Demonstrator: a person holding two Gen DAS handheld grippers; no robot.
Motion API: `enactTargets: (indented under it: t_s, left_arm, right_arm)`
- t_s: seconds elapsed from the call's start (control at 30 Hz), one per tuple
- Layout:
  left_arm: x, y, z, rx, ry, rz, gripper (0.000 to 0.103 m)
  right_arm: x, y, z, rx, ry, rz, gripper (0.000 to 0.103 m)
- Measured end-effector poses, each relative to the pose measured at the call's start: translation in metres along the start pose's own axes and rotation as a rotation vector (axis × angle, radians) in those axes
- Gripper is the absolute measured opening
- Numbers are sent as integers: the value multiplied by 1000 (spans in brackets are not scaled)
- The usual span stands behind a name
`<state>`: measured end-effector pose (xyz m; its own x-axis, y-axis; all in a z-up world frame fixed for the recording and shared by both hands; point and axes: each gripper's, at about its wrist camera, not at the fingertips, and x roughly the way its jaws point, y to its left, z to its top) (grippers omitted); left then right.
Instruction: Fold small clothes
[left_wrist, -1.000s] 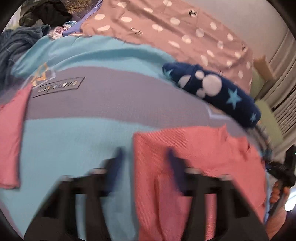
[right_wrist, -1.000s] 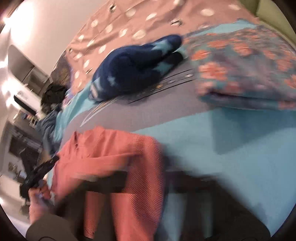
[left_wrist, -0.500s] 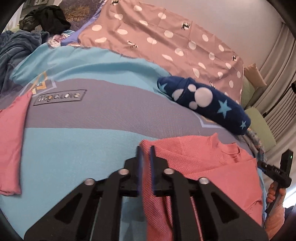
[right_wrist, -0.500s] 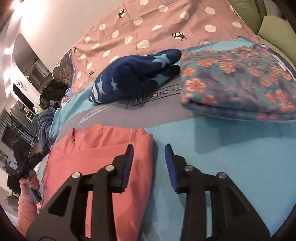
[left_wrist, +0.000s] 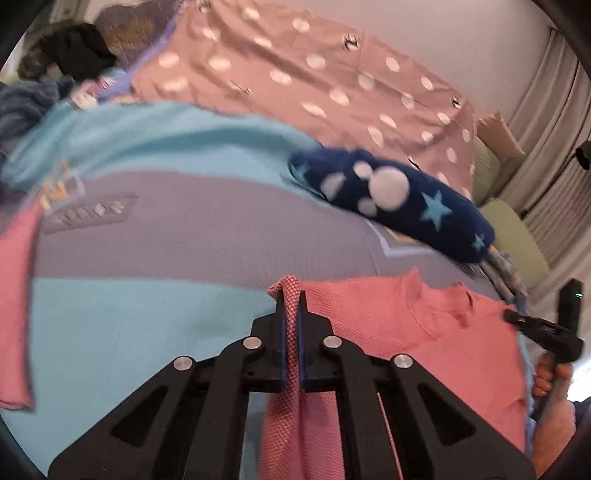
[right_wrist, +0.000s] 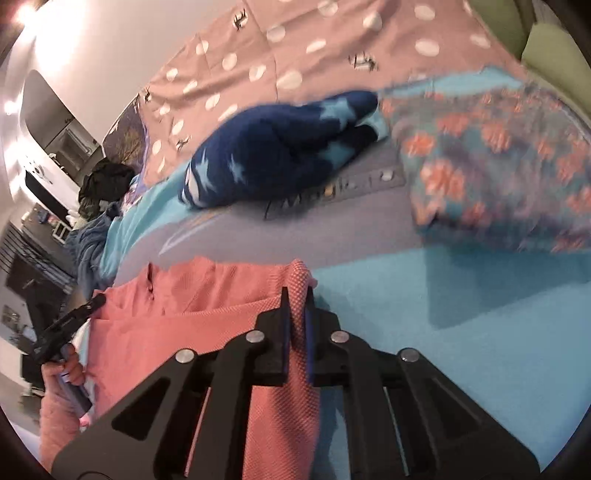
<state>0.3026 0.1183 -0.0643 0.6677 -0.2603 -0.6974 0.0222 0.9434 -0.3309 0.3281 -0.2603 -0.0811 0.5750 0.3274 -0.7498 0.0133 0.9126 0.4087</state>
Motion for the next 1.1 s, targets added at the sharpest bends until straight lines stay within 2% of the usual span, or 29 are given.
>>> enactTargets:
  t_s: [0.07, 0.1, 0.13, 0.17, 0.2, 0.23, 0.3, 0.37, 0.43, 0.5, 0.53, 0.57, 0.6, 0.63, 0.7, 0.77, 0.9, 0.93, 1.0, 1.1]
  left_arm:
    - [6, 7, 0, -5, 16, 66, 3]
    - [14, 6, -4, 25, 42, 135, 4]
    - [16, 5, -7, 47, 54, 179, 9]
    - [14, -3, -13, 103, 42, 228, 10]
    - [8, -7, -15, 127, 39, 244, 16]
    - [-1, -10, -17, 138, 37, 242, 29]
    - [-32, -11, -23, 119, -6, 177, 46]
    - [-62, -8, -35, 97, -42, 110, 49]
    - [-81, -1, -56, 91, -17, 62, 51]
    - [-83, 6, -84, 102, 46, 70, 51]
    - [-76, 8, -99, 113, 88, 95, 51]
    - [-72, 8, -117, 151, 93, 138, 52]
    - [-76, 3, -122, 186, 58, 154, 52]
    - [-80, 2, -125, 198, 60, 170, 51]
    - [-87, 0, -130, 173, 61, 197, 50]
    - [-98, -3, -139, 174, 68, 165, 50]
    - [-141, -3, -177, 172, 86, 21, 54]
    - [-152, 1, -189, 163, 84, 11, 58]
    - [-176, 13, -215, 125, 66, 9, 61]
    - [-201, 31, -245, 44, 52, -17, 65]
  right_arm:
    - [13, -1, -5, -19, 56, -48, 10]
    - [13, 1, -9, -33, 50, -65, 10]
    - [8, 4, -14, -42, 34, -75, 14]
    - [-3, 7, -20, -37, 25, -87, 29]
    - [-14, 10, -27, -35, 12, -84, 43]
    - [-28, 14, -35, -47, -17, -75, 62]
    - [-64, 18, -65, -105, -61, -52, 63]
    - [-87, 16, -96, -124, -64, -29, 63]
    - [-98, 11, -128, -119, -39, -5, 63]
    - [-97, 6, -164, -126, 12, -24, 63]
    - [-97, 7, -176, -158, -5, -63, 59]
    - [-101, 14, -189, -204, -32, -109, 58]
    - [-106, 17, -194, -209, -39, -141, 58]
    - [-109, 19, -196, -198, -41, -156, 58]
    - [-122, 18, -203, -146, -47, -158, 58]
    - [-139, 16, -218, -122, -47, -114, 57]
    - [-174, 12, -254, -100, -41, -22, 52]
    - [-181, 11, -263, -92, -28, 2, 50]
    - [-196, 10, -284, -84, -10, 53, 49]
    - [-208, 9, -307, -71, 4, 77, 48]
